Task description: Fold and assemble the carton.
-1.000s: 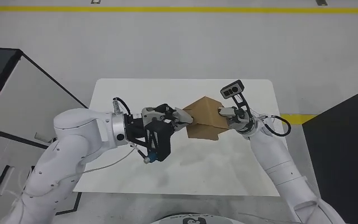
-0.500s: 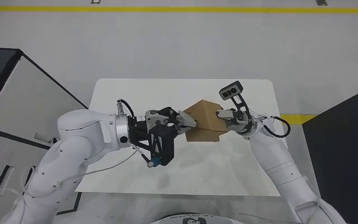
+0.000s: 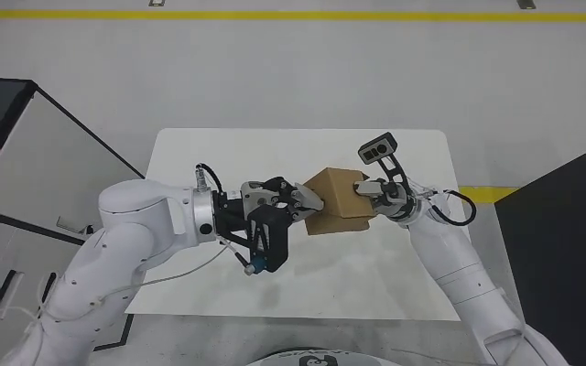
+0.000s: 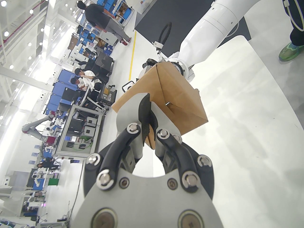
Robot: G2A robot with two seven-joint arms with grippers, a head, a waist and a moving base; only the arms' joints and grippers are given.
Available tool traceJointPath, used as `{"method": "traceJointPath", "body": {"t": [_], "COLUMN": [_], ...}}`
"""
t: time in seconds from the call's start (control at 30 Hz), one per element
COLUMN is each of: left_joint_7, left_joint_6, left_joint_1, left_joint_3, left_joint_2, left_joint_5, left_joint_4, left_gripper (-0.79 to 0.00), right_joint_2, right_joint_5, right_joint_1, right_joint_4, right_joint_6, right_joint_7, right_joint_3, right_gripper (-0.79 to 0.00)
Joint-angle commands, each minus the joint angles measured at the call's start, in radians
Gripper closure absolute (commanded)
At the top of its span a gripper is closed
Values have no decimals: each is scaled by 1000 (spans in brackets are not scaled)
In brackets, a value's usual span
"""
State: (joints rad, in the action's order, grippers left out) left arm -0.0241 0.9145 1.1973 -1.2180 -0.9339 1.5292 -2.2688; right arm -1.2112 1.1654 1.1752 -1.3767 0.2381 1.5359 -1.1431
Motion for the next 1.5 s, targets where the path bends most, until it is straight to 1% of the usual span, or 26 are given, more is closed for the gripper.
{"method": "traceJointPath", "body": {"t": [0.0,0.4,1.47], "left_joint_7": [-1,1,-8], "left_joint_6": [0,4,6], "left_joint_1": [1,8,-9], "left_joint_3": [0,4,43], "left_joint_2": [0,2,-1], "left_joint_5": [0,2,22], "left_joint_4": [-1,-9,-9], "left_gripper": [0,0,0], "right_joint_2": [1,6,16], "right_joint_5": [5,21,15], "right_joint_1": [0,5,6], "right_joint_4": [-1,0,-7], "right_joint_6": [3,10,6], "right_joint_7": [0,0,0], "right_joint_3": [1,0,18], "right_gripper": [0,0,0]}}
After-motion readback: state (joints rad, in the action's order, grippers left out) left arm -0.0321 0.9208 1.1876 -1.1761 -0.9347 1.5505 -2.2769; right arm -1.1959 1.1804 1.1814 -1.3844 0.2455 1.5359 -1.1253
